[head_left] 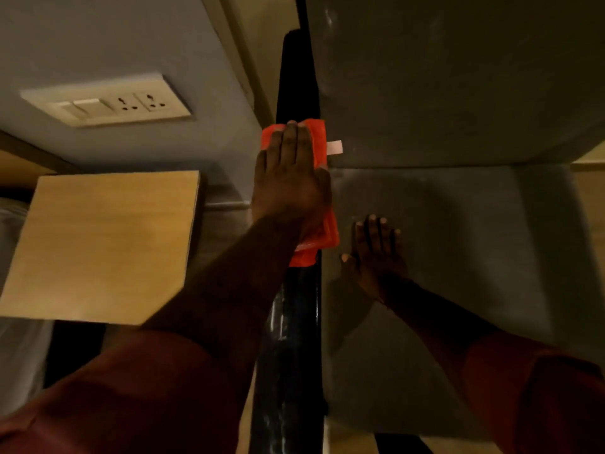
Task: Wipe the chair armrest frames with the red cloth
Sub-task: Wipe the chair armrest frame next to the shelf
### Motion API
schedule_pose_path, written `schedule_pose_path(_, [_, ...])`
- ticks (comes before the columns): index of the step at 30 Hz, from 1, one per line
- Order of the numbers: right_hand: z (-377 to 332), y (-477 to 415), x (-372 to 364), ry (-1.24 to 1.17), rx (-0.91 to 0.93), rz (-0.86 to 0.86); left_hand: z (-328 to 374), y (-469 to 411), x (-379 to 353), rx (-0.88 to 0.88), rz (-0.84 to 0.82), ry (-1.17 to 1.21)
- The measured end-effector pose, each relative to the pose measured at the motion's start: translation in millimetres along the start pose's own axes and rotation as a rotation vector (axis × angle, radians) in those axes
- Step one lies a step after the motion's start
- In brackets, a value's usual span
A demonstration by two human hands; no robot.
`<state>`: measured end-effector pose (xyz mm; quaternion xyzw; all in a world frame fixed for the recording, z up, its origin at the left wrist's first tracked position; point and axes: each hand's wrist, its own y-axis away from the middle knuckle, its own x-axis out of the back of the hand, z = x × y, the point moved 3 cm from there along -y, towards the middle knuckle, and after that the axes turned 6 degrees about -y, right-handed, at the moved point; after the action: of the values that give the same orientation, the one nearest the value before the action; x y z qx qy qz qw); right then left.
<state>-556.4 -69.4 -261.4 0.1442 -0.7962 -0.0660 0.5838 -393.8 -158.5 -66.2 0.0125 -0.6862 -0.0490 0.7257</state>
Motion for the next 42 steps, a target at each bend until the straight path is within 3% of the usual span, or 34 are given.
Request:
schedule_pose_path(12, [-16, 145, -47, -0.026, -0.132, -0.061, 1, 170, -14, -0.043, -0.056, 0.03])
schedule_pose_path(20, [-32, 216, -63, -0.08, -0.108, -0.026, 2, 275, -27, -0.038, -0.056, 0.036])
schedule_pose_path(24, [-38, 240, -75, -0.091, -0.165, -0.049, 5, 307, -30, -0.042, -0.01, 0.012])
schedule_pose_path(29, [-60, 273, -75, -0.127, -0.216, 0.068, 8, 341, -34, -0.042, 0.023, 0.005])
schedule_pose_path(35, [-62, 297, -69, -0.189, -0.281, -0.038, 16, 379, -36, -0.018, 0.011, 0.005])
schedule_pose_path(37, [-69, 297, -61, -0.408, -0.364, 0.017, 18, 386, -36, -0.016, 0.016, 0.007])
schedule_pose_path(42, [-100, 297, -1, -1.392, -0.483, 0.115, 17, 391, -32, -0.027, -0.006, 0.091])
